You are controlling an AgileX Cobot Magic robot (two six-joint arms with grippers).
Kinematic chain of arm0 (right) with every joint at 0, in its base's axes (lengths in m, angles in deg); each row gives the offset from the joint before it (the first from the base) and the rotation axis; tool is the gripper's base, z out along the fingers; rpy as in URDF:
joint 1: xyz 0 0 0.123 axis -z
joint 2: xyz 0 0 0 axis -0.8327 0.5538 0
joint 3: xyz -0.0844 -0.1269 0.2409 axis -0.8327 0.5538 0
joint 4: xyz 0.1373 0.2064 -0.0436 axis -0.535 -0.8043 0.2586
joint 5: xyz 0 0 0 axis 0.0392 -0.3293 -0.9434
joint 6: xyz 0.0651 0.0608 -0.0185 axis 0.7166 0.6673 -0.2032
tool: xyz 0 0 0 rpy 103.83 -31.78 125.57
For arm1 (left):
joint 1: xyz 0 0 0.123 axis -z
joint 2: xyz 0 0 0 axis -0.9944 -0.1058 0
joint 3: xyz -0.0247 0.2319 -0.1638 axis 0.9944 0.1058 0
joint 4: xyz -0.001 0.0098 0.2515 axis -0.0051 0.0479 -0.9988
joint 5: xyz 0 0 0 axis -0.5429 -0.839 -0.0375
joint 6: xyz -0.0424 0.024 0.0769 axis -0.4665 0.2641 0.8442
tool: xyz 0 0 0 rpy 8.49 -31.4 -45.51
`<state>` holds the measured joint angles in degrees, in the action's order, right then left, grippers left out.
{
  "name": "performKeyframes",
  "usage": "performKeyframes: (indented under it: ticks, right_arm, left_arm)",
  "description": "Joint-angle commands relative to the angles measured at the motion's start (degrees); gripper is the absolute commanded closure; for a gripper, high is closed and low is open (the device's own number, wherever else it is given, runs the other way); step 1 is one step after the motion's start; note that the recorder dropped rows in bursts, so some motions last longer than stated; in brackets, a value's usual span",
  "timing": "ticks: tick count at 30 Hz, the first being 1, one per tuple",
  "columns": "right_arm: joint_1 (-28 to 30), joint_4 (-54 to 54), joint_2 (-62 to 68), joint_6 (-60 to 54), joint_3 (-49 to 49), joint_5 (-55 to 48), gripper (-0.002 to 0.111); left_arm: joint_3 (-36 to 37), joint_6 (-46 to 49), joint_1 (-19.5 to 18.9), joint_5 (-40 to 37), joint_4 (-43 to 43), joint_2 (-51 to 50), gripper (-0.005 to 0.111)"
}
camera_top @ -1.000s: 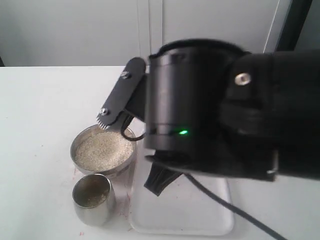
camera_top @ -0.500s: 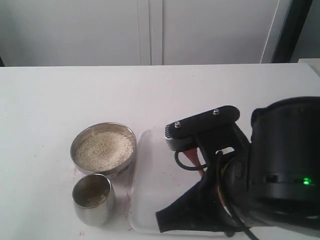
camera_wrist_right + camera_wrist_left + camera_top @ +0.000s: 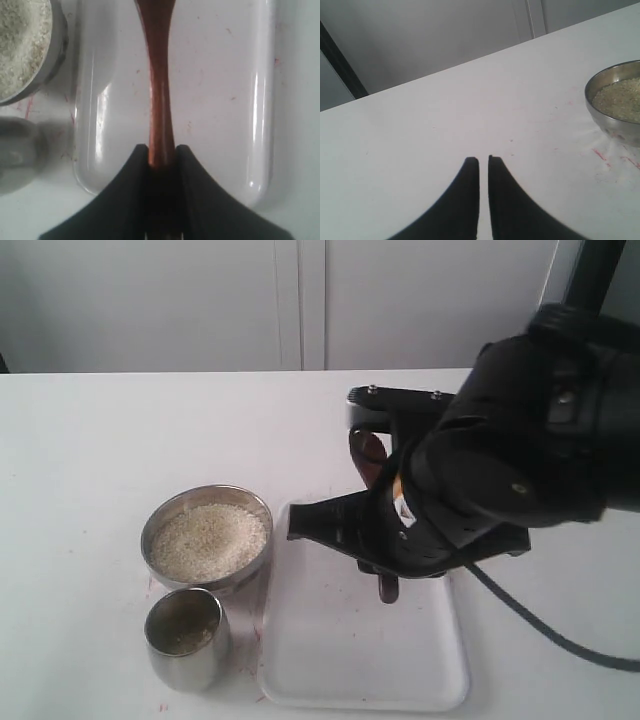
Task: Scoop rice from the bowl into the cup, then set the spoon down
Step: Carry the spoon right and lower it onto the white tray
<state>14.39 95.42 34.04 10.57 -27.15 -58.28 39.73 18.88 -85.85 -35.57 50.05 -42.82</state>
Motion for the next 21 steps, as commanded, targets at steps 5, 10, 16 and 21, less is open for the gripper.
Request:
performKeyframes:
  ticks: [5,10,16,21]
  right_arm:
    - [0.95,-4.19,12.89,-2.13,-2.77,0.23,0.108]
    - [0.95,-4.44,17.98,-2.13,-2.77,2.21,0.108]
    - [0.95,-4.44,18.69,-4.84,-2.77,2.95,0.108]
    - [0.95,-4.44,19.05,-7.78,-2.87,3.40,0.107]
  left_arm:
    - [-0.36,-0.08,0.39,0.33,0.50,-0.05,0.092]
    - [-0.36,-0.08,0.39,0.33,0.50,-0.05,0.092]
    - [-0.36,-0.08,0.39,0.33,0.50,-0.05,0.092]
    - [-0.36,-0.08,0.39,0.33,0.50,-0.05,0.092]
